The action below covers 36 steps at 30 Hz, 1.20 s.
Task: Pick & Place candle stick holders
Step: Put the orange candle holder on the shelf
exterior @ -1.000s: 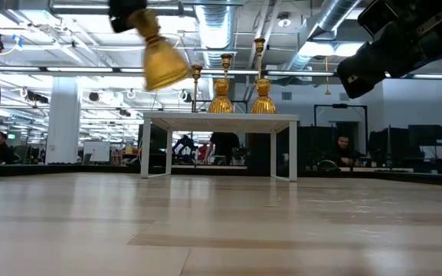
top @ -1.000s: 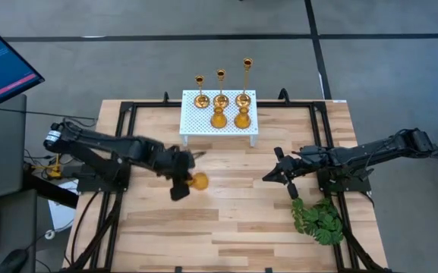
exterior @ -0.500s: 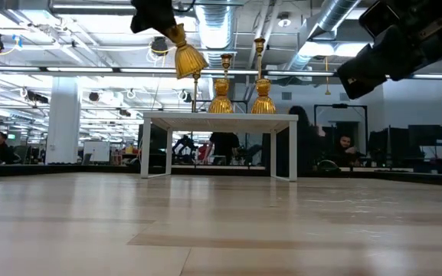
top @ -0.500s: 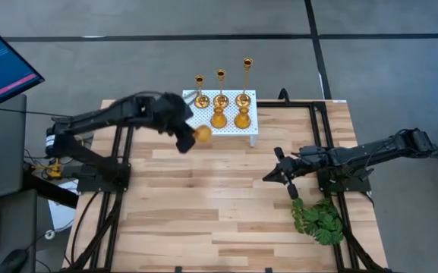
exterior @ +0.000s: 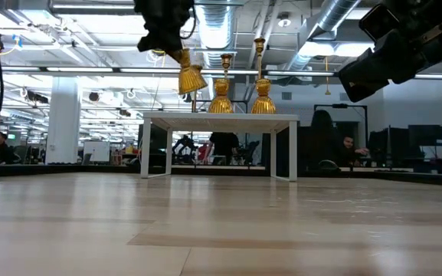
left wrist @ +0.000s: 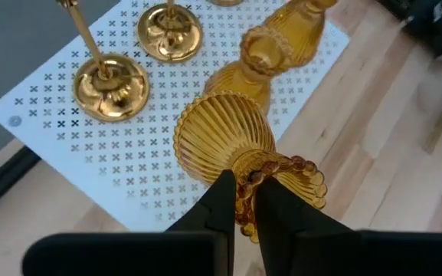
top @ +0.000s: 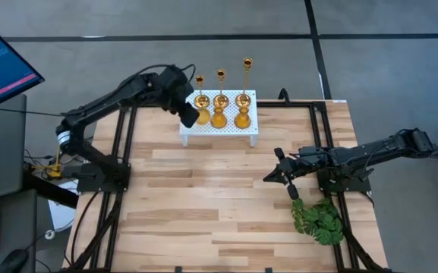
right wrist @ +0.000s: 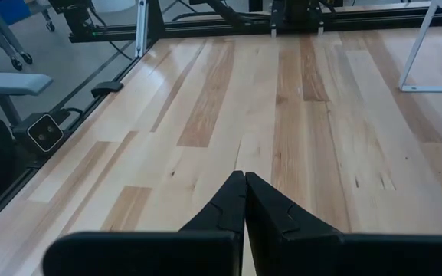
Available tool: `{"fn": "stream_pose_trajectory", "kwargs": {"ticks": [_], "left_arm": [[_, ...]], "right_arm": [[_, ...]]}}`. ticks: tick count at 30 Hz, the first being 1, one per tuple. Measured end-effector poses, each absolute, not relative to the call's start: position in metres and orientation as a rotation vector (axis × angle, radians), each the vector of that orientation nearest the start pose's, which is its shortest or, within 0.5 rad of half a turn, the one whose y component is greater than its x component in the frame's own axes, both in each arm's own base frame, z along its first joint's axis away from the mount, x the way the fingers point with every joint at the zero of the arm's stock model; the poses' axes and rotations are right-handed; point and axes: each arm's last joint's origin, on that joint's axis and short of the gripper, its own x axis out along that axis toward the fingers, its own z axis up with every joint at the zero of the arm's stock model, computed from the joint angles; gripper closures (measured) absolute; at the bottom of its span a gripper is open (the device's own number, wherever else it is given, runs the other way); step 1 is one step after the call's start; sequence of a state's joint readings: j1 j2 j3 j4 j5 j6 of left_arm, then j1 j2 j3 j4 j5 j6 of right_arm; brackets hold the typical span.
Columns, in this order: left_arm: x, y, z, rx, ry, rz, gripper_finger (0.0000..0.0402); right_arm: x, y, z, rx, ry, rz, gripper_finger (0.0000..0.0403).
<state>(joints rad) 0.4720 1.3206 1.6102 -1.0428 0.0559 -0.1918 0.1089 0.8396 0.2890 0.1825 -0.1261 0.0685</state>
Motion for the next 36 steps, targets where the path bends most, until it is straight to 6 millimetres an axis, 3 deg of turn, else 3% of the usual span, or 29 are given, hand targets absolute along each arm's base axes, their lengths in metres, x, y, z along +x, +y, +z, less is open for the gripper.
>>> {"fn": "stream_pose_trajectory", "kwargs": {"ticks": [8, 36], "left_arm": [[0.229, 0.121, 0.423, -0.413, 0.894, 0.518, 0.0373], [0.251, 0.139, 0.409, -0.427, 0.938, 0.557, 0.0369]], "right_arm": [[0.172, 0.023, 0.188, 0.071, 0.379, 0.22, 0.0403], [0.171, 0.022, 0.184, 0.073, 0.421, 0.217, 0.0403]]}}
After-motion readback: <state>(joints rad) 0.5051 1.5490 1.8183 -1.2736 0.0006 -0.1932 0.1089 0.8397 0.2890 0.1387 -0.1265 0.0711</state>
